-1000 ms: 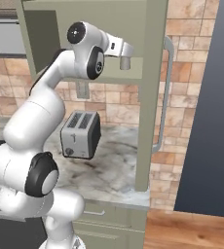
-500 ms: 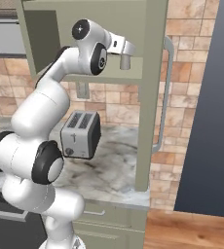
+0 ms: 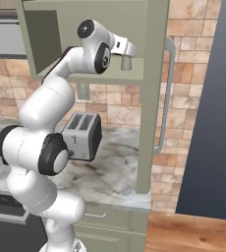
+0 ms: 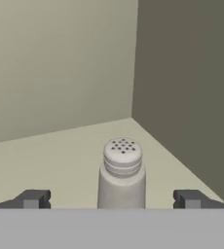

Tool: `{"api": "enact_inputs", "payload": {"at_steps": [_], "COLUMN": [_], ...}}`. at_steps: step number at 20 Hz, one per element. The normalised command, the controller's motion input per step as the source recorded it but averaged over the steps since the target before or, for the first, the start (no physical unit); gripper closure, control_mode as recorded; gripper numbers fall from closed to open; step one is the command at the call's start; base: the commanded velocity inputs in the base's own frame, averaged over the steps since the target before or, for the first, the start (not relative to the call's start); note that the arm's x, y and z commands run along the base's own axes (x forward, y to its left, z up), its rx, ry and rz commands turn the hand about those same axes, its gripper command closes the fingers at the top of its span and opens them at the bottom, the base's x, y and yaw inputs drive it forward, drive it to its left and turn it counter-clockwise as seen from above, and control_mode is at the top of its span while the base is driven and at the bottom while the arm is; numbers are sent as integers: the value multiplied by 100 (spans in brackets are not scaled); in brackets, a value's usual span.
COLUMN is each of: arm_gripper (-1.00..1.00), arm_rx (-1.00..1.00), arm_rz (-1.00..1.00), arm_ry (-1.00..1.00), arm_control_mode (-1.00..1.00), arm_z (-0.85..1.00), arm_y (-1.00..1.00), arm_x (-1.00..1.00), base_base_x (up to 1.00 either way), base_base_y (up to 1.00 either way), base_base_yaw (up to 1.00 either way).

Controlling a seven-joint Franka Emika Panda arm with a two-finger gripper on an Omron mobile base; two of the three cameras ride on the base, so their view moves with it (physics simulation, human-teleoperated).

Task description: Collect the turmeric, ketchup, and shaker from the cabinet and place them next to the stove.

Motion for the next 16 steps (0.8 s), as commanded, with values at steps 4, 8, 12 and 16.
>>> {"api": "enact_inputs", "payload": {"at_steps": [4, 8, 12, 16], "arm_gripper": [-100, -100, -100, -100], "arm_rx": [0, 0, 0, 0], "arm_rz": [0, 0, 0, 0], "arm_ry": [5, 4, 1, 0], "arm_control_mode": [-100, -100, -100, -100], "arm_z": [-18, -17, -7, 0], "arm_y": [-4, -20, -18, -1], "arm_x": [24, 18, 10, 3], "base_base_x": [0, 0, 0, 0], "base_base_y": [0, 0, 0, 0], "base_base_yaw": [0, 0, 0, 0]}}
